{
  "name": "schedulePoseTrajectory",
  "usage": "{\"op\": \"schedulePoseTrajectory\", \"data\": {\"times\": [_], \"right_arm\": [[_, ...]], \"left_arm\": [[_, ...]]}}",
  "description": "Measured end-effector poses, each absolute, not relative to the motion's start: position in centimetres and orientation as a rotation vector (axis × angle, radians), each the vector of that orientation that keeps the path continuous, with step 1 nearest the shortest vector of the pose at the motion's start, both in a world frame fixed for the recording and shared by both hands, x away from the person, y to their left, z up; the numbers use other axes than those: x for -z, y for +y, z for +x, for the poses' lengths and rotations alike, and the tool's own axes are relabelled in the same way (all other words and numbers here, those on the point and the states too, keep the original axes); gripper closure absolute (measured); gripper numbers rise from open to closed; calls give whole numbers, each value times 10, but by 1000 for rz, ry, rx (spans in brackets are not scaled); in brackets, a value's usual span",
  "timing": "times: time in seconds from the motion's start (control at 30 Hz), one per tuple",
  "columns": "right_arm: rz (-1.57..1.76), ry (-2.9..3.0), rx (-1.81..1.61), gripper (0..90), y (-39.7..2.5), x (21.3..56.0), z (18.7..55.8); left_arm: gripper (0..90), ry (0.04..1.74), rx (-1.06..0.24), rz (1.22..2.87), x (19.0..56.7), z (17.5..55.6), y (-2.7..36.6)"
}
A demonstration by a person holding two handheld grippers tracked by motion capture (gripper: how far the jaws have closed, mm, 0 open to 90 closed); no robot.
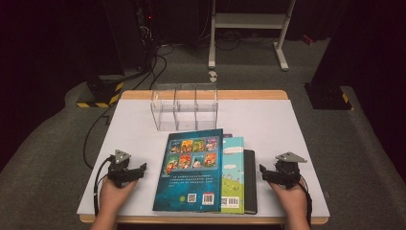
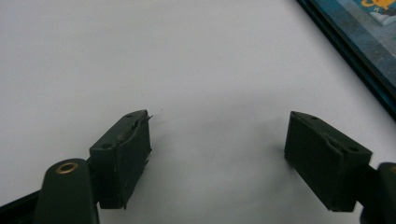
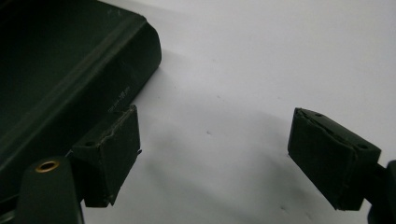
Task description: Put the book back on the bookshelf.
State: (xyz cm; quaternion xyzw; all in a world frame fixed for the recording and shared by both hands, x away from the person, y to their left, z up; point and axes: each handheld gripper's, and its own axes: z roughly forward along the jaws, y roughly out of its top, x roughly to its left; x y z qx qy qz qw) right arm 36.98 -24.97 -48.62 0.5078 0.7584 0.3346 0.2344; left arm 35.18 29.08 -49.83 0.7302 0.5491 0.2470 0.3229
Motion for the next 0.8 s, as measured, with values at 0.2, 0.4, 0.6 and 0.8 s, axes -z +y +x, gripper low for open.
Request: {"op": "schedulePoseTrajectory", "data": {"times": [0.2, 0.4, 0.6, 0.8], "right_arm": [[1342, 2068, -953, 165, -246, 481, 363], [1291, 2058, -1000, 166, -239, 471, 353], [1282, 2036, -1046, 165, -232, 462, 350], [1237, 2047, -1094, 167, -220, 450, 349]], "left_arm": [[224, 1440, -649, 1918, 498, 352, 291], [224, 1441, -648, 1917, 498, 352, 291], [224, 1441, -648, 1917, 498, 352, 291], [222, 1441, -647, 1915, 498, 352, 291]]}}
